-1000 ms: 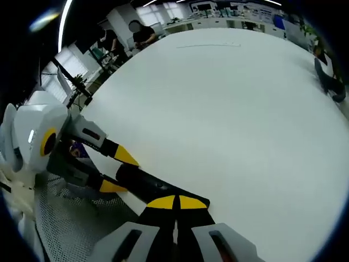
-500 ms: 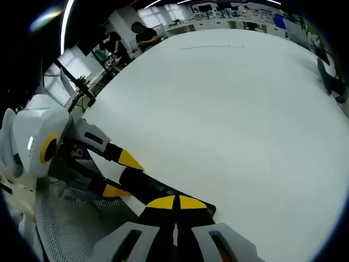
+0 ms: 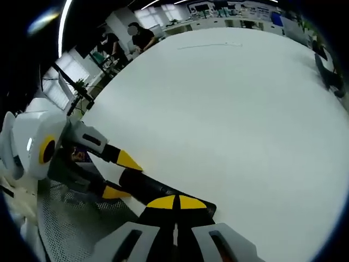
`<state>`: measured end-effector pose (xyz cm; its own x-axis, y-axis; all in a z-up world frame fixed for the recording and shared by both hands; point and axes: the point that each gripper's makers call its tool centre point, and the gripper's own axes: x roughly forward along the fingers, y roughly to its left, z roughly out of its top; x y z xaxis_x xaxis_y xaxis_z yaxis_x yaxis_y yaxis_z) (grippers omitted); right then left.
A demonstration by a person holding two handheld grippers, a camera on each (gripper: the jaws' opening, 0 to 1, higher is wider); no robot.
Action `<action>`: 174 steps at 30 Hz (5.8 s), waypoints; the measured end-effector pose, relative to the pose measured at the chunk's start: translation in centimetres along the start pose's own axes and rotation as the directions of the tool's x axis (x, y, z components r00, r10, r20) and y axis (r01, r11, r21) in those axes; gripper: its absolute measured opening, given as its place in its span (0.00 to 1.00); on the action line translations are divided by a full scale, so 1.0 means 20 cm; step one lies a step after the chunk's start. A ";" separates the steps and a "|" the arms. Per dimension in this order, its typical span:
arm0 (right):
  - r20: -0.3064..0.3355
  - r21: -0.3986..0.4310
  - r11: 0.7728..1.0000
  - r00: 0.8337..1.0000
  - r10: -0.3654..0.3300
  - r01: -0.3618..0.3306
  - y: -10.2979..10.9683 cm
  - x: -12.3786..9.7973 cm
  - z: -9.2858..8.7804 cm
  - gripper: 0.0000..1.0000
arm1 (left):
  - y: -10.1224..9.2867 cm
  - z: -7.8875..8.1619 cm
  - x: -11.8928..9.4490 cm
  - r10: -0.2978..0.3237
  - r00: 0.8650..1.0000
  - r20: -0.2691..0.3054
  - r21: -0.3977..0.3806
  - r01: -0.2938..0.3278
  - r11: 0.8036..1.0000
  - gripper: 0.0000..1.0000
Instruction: Press the specified remote control buttons in sequence, fully releasing each button before pressing the next.
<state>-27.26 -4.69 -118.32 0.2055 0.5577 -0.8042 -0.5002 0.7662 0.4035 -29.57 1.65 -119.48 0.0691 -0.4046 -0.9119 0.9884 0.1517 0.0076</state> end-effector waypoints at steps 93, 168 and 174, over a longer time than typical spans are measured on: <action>-0.105 0.062 0.997 0.993 0.049 -0.042 0.07 -0.03 -0.10 0.00 | -0.02 0.01 0.00 -0.021 0.999 -0.037 0.056 0.023 0.998 0.23; -0.079 -0.017 1.000 0.997 -0.027 0.025 0.03 -0.01 -0.05 0.00 | -0.01 0.01 0.01 -0.038 0.999 -0.036 0.059 0.040 0.997 0.23; -0.078 -0.008 1.000 0.997 -0.021 0.021 0.04 -0.01 -0.05 0.00 | -0.02 0.01 0.01 -0.037 0.997 -0.062 0.086 0.043 0.995 0.23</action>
<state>-28.56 -4.59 -118.28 0.1496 0.5148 -0.8442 -0.5022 0.7750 0.3836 -29.95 1.34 -119.54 0.0236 -0.3532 -0.9352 0.9984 0.0561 0.0041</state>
